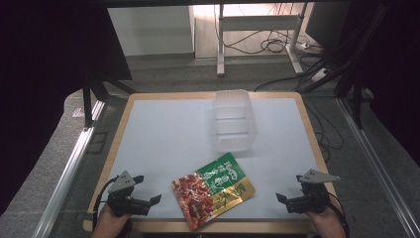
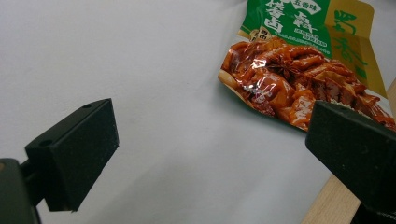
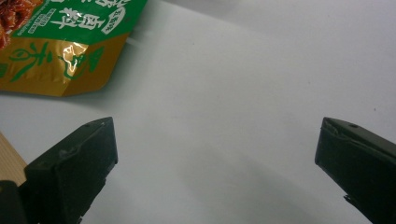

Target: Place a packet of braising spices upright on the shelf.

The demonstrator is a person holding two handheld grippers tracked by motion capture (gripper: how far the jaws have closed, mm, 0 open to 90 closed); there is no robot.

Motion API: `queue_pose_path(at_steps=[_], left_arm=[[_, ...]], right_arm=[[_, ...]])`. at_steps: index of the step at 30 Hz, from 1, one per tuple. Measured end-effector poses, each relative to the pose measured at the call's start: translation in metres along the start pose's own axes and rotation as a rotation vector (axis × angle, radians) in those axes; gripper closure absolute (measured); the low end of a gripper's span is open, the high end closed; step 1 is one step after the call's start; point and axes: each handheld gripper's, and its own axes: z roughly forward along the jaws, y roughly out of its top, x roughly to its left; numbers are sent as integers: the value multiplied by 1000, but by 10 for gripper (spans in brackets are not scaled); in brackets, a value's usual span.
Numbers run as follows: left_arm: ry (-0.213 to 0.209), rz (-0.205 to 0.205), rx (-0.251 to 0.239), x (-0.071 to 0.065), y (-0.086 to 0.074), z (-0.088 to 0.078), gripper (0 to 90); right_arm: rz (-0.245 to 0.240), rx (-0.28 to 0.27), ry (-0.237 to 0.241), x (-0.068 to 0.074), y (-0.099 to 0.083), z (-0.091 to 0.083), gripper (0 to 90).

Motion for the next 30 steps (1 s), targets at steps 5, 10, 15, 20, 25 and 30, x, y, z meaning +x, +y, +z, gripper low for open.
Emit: queue_pose_path(at_steps=[5, 10, 15, 20, 25, 30], left_arm=[[0, 0, 1, 0, 0, 0, 25], [3, 5, 5, -1, 0, 1, 28], [5, 5, 7, -1, 0, 1, 27], [7, 4, 8, -1, 0, 1, 27], [7, 4, 9, -1, 0, 1, 27], [7, 6, 11, -1, 1, 1, 27]], right_arm=[[-13, -10, -7, 1, 1, 0, 0], [-26, -20, -9, 3, 3, 1, 0], [-41, -30, -6, 6, 6, 4, 0], [-52, -34, 0, 9, 8, 6, 0], [-58, -53, 19, 12, 11, 9, 0], [-48, -73, 45, 16, 15, 13, 0]])
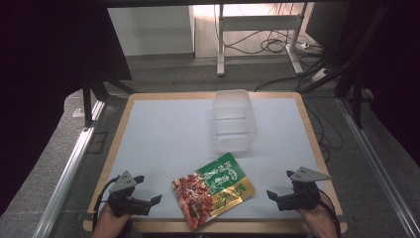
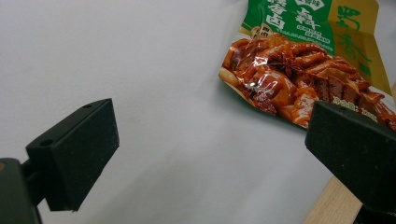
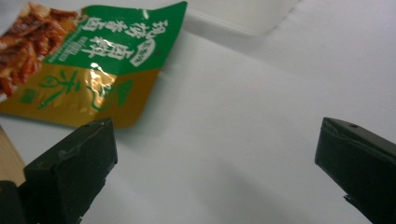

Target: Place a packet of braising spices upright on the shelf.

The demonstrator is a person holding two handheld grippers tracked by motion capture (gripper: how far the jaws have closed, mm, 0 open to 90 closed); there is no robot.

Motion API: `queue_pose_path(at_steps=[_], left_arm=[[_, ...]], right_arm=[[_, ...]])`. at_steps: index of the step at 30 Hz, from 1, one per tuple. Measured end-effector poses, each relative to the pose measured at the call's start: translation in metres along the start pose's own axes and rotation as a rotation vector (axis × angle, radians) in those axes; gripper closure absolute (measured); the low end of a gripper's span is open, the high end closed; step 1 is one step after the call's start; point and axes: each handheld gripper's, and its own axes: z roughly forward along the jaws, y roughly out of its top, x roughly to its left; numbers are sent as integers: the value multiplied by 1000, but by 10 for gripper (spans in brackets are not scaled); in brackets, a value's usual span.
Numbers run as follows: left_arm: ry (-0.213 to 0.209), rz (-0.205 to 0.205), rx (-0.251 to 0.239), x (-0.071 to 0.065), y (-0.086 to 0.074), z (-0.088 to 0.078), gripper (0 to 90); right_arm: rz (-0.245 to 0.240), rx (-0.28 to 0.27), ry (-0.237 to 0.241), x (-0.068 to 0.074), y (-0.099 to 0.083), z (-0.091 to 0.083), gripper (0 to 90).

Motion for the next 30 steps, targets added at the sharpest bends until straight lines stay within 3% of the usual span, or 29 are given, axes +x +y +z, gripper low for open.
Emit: queue_pose_path(at_steps=[11, 14, 30], left_arm=[[1, 2, 2, 0, 0, 0, 29], [3, 4, 4, -1, 0, 1, 29], [4, 7, 9, -1, 0, 1, 30]], right_arm=[[-23, -23, 25, 7, 9, 15, 2], [-22, -25, 53, 8, 12, 20, 3], [-107, 6, 118, 19, 22, 52, 1]])
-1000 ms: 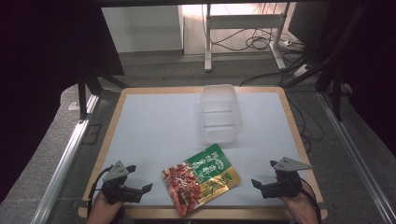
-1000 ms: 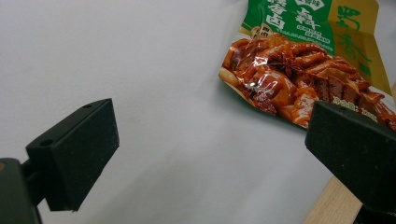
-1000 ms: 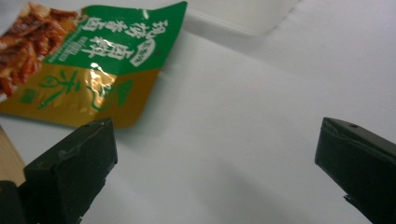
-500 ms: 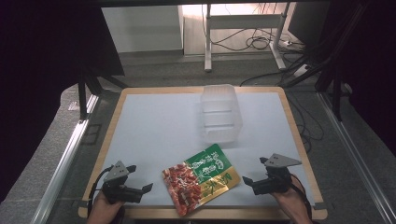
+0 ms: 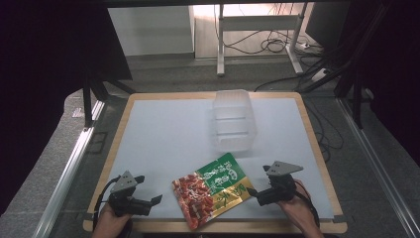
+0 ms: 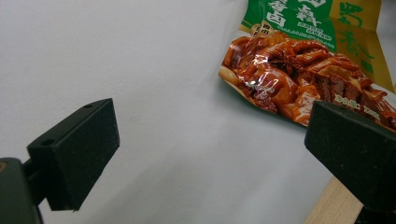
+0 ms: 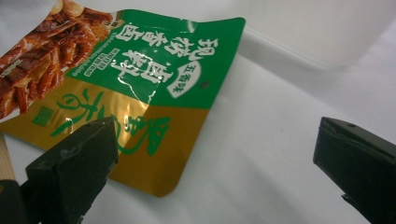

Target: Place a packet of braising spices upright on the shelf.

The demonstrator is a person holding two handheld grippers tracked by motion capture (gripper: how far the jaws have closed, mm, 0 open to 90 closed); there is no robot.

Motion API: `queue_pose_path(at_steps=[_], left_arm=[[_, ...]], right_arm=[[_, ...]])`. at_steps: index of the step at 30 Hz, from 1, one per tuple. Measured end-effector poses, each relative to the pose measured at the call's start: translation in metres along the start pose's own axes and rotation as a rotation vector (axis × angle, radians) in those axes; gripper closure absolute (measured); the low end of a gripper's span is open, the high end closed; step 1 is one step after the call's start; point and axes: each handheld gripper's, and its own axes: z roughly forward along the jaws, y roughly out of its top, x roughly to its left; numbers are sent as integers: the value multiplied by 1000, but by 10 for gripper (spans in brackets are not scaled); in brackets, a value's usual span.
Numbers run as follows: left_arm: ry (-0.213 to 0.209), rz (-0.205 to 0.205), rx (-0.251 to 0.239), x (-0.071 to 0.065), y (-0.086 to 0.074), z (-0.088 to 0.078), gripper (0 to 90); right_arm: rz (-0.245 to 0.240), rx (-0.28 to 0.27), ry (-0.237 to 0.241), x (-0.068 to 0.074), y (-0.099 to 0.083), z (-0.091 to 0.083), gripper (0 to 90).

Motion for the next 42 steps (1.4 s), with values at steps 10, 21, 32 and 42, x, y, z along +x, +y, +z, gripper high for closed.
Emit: queue_pose_path(at_steps=[10, 21, 32, 42], left_arm=[[1, 3, 2, 0, 0, 0, 31], [2, 8, 5, -1, 0, 1, 33], [2, 10, 7, -1, 0, 1, 34], [2, 9, 9, -1, 0, 1, 35]], right_arm=[[24, 3, 70, 4, 9, 20, 4], [57, 86, 99, 12, 14, 43, 16], [22, 129, 74, 22, 24, 49, 324], [-32, 166, 75, 27, 34, 56, 462]])
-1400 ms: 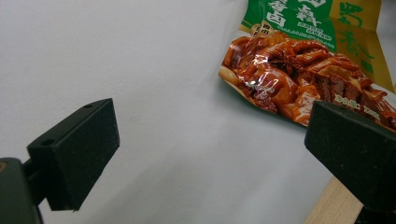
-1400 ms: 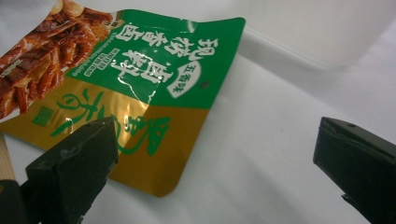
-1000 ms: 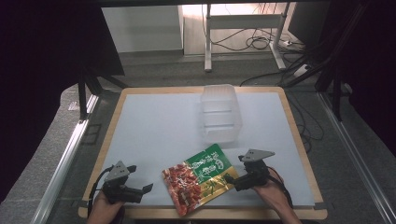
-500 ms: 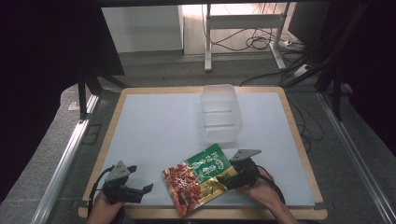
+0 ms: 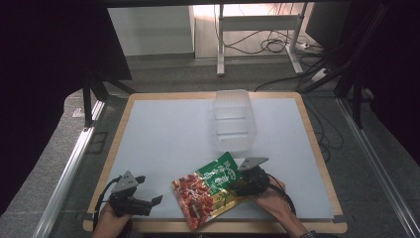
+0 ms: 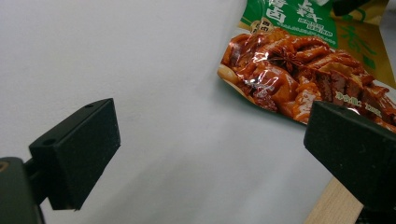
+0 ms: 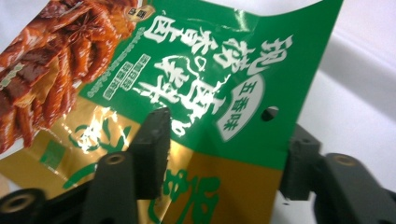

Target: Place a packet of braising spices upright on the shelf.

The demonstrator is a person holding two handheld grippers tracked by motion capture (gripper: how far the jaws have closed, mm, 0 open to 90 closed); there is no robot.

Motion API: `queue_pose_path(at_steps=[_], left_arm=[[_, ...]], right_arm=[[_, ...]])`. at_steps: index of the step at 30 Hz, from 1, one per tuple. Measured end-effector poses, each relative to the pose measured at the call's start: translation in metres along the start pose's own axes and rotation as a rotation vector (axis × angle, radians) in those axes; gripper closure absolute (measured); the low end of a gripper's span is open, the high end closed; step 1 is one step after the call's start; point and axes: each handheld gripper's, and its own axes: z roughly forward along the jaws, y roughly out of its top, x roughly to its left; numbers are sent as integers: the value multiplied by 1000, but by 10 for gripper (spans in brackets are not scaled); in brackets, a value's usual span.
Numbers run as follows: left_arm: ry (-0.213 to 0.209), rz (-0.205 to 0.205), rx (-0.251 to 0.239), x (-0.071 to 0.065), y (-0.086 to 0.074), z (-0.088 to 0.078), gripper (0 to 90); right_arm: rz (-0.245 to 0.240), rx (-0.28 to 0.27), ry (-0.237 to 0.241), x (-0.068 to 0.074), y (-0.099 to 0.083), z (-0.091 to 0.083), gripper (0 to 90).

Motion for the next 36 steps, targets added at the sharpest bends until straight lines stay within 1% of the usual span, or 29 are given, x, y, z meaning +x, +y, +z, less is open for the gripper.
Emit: queue_pose_path(at_steps=[3, 5, 7, 8, 11, 12, 13, 16, 19, 24, 26, 29, 32, 33, 36], left_arm=[[1, 2, 3, 0, 0, 0, 35], [0, 1, 2, 0, 0, 0, 35], [0, 0, 2, 0, 0, 0, 35], [0, 0, 2, 0, 0, 0, 35], [1, 1, 2, 0, 0, 0, 35], [1, 2, 2, 0, 0, 0, 35], [1, 2, 2, 0, 0, 0, 35], [1, 2, 0, 0, 0, 0, 35], [1, 1, 0, 0, 0, -1, 35], [4, -1, 2, 0, 0, 0, 34], [5, 1, 3, 0, 0, 0, 34], [6, 1, 2, 0, 0, 0, 34], [5, -4, 0, 1, 0, 0, 34], [5, -6, -1, 1, 0, -1, 34], [6, -7, -1, 1, 0, -1, 34]], right_arm=[[-13, -10, -3, -1, 5, 0, 561], [-35, -10, -12, -1, 8, -1, 631], [-41, -14, -10, -2, 11, -1, 670], [-51, -16, -29, -1, 12, -1, 685], [-68, -3, -48, -1, 15, 1, 765], [-63, 4, -50, -1, 16, 2, 796], [-56, 5, -41, -1, 17, 3, 834], [-43, 14, -20, -1, 19, 3, 889], [-26, -1, -2, -2, 24, -1, 892], [21, -12, 30, -6, 29, -5, 892], [18, -20, 37, -6, 33, -8, 892], [-16, -28, 42, -4, 40, -14, 892], [-34, -41, 51, -3, 48, -19, 892], [-36, -44, 54, -2, 51, -21, 892], [-18, -68, 76, -3, 57, -25, 892]])
